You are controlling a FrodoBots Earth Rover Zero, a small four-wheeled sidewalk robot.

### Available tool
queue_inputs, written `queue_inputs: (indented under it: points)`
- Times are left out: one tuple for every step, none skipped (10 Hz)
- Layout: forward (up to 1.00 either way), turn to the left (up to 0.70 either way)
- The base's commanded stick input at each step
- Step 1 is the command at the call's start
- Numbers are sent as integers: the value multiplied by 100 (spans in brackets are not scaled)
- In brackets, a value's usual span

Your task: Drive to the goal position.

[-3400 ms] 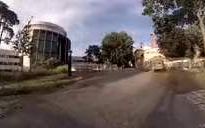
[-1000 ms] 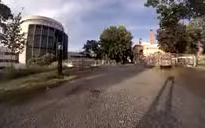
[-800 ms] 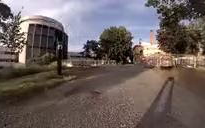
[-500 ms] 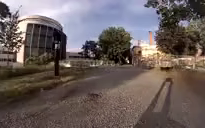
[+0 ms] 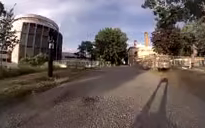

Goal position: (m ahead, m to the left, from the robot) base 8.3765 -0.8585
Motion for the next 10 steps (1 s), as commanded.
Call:
queue_inputs:
  points:
    - [45, 0]
    - [45, 0]
    - [45, 0]
    - [45, 0]
    - [45, 0]
    - [45, 0]
    - [45, 0]
    - [45, 0]
    - [45, 0]
    - [45, -17]
